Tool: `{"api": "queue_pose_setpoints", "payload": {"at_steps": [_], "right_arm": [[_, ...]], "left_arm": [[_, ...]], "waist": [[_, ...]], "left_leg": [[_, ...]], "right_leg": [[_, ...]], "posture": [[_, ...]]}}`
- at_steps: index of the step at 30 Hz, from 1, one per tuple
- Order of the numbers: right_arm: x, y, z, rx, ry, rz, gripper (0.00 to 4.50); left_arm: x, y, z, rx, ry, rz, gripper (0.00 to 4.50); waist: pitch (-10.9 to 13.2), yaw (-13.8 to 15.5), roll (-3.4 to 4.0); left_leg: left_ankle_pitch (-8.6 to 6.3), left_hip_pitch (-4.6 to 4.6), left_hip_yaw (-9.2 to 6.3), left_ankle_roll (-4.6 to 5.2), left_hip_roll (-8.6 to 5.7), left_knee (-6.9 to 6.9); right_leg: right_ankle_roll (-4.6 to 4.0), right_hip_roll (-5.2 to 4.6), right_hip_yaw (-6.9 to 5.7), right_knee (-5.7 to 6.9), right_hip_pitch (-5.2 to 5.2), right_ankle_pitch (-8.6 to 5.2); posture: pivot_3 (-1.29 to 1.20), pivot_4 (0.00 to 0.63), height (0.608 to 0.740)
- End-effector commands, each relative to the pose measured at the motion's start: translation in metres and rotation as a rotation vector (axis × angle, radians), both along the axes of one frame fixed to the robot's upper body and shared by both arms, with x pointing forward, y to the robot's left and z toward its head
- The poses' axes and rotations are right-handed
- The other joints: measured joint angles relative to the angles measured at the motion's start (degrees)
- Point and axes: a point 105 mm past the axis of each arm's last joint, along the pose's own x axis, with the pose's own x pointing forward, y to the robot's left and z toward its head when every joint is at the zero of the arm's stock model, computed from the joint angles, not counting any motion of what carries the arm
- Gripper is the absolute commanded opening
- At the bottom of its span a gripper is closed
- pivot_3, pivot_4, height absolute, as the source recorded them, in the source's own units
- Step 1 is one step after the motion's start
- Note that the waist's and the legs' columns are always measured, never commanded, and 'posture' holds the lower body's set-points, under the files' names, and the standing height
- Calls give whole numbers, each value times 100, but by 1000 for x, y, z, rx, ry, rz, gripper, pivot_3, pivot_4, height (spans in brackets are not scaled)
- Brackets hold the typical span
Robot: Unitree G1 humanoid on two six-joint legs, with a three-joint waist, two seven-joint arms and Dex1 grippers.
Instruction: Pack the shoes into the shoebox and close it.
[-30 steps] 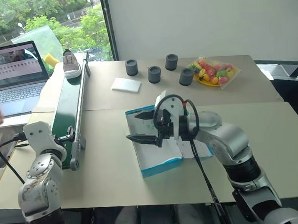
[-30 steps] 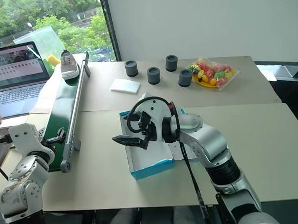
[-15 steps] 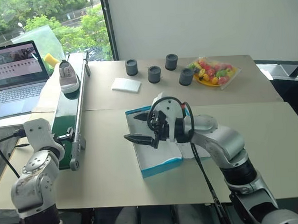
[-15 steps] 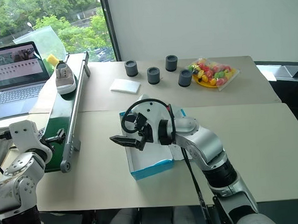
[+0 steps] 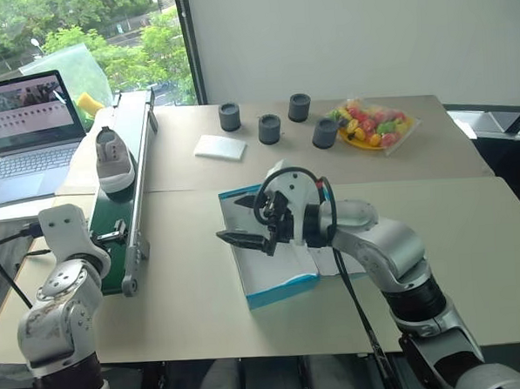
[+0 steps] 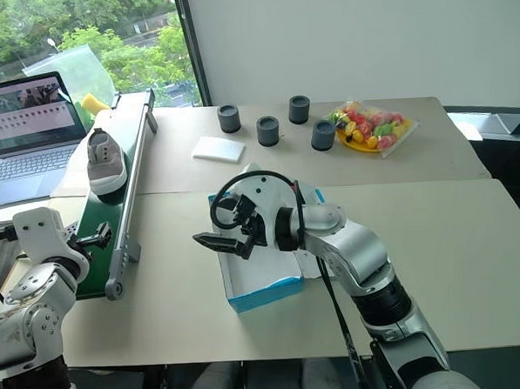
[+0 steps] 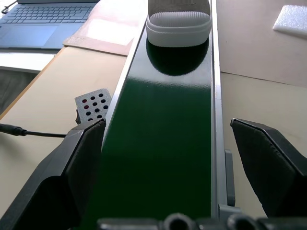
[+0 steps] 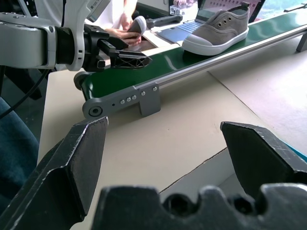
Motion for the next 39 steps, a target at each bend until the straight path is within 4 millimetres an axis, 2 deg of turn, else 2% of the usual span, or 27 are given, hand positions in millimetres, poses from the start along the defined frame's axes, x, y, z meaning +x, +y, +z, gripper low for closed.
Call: {"api": "queue_pose_setpoints", "payload": {"at_steps": [1, 10, 18, 24, 29, 32, 36, 39], "right_arm": [[-3, 3, 13, 27, -53, 19, 4468], [-4, 4, 17, 38, -59, 19, 4468], [-4, 2, 20, 47, -61, 12, 4468], [-3, 0, 23, 58, -60, 0, 4468], [-2, -1, 25, 68, -60, -9, 4500], [-1, -1, 26, 77, -59, -13, 4500], [1, -1, 26, 76, -59, -20, 4500], [3, -2, 26, 75, -58, -26, 4500]], "left_arm": [[-4, 7, 5, 12, -16, 27, 4500], [-4, 5, 2, -4, -11, 27, 4500], [-5, 3, -13, -86, 27, 57, 4500], [-3, -1, -11, -141, 8, 69, 4500], [-2, 0, -6, -142, -12, 72, 3254], [-2, 0, -6, -139, -9, 74, 2768], [-2, -4, -5, -141, -9, 77, 2654], [1, -11, 6, -73, -20, 68, 2654]], "waist": [[0, 2, 0], [0, 2, 0], [0, 0, -2], [-1, 14, -3], [-1, 22, -3], [-1, 23, -3], [-1, 24, -3], [-1, 27, -4]], "left_leg": [[0, 0, 0, 0, 0, 0], [0, 0, 0, 0, 0, 0], [0, 0, 0, 0, 0, 0], [0, 1, 0, 0, 0, 2], [0, 1, 0, -1, -1, 2], [0, 1, 0, -1, -2, 3], [0, 2, 0, -1, -1, 3], [0, 2, 0, -1, -2, 3]], "right_leg": [[0, 0, 0, 0, 0, 0], [0, 0, 0, 0, -1, 0], [0, 0, 0, 0, -1, 0], [0, 0, 0, 5, 0, 0], [0, -1, 0, 6, 1, 0], [0, -1, 0, 6, 1, 0], [0, -1, 0, 7, 2, 0], [0, -1, -1, 7, 2, 0]], "posture": [[0, 150, 740], [0, 150, 740], [0, 150, 740], [0, 150, 740], [0, 150, 740], [0, 150, 740], [0, 150, 740], [0, 150, 740]]}}
